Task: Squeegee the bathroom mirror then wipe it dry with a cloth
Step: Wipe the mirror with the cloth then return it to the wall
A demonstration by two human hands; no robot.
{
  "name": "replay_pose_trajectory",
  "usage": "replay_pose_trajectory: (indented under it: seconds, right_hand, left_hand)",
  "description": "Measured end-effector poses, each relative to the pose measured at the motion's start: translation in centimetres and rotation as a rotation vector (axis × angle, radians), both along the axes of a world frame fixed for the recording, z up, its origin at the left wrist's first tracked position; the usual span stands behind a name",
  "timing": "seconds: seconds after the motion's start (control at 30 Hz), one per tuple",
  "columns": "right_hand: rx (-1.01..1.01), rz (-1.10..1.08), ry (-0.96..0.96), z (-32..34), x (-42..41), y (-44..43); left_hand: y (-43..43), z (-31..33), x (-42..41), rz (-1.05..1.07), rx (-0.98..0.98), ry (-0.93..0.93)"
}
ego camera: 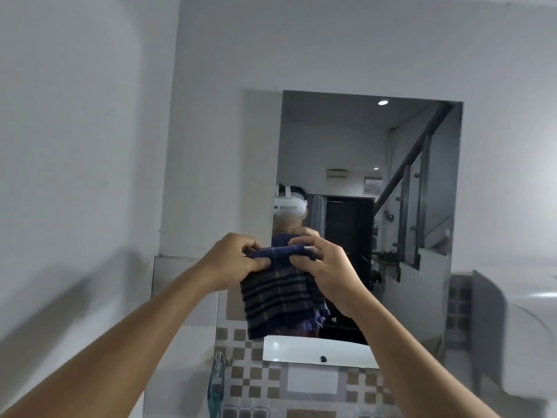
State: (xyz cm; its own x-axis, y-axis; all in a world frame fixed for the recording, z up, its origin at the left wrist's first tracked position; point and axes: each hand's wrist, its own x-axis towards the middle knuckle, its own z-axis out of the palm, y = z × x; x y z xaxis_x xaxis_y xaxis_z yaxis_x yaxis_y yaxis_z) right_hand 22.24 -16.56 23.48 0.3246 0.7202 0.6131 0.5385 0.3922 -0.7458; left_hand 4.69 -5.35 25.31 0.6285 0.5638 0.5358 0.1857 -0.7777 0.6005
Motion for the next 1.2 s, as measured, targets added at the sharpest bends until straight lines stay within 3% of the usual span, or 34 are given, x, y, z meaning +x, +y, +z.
replay_pose_trajectory:
  seconds: [0.17, 0.33, 0.57, 0.9, 0.97, 1.1, 1.2]
  right_hand:
    - [0.155, -0.244, 0.084, 0.4, 1.4, -1.9]
    - [0.397, -0.578, -0.079, 0.6, 1.4, -2.4]
    - [0.204, -0.692, -0.182, 2.5, 0.3, 0.2]
    - [0.3, -0.873, -0.544, 9.1, 4.9, 5.7]
    - [0.305, -0.875, -0.622, 10.7, 6.0, 6.6]
    - [0.271, -0.968, -0.743, 12.8, 7.9, 8.0]
    - [0.266, -1.002, -0.831, 13.9, 8.1, 8.0]
  left_hand:
    - [-1.7, 3.8, 3.2, -0.014, 0.142, -0.026]
    - [-3.3, 8.7, 6.7, -0.011, 0.221, -0.095]
    - [-5.0, 14.2, 9.9, -0.065, 0.234, -0.136]
    - [-3.1, 19.9, 11.2, -0.051, 0.271, -0.288]
    - [-2.2, 20.1, 11.6, 0.008, 0.307, -0.378]
    - [0.1, 17.1, 11.9, 0.329, 0.415, -0.717]
    - [1.8, 11.8, 11.7, 0.375, 0.603, -0.673]
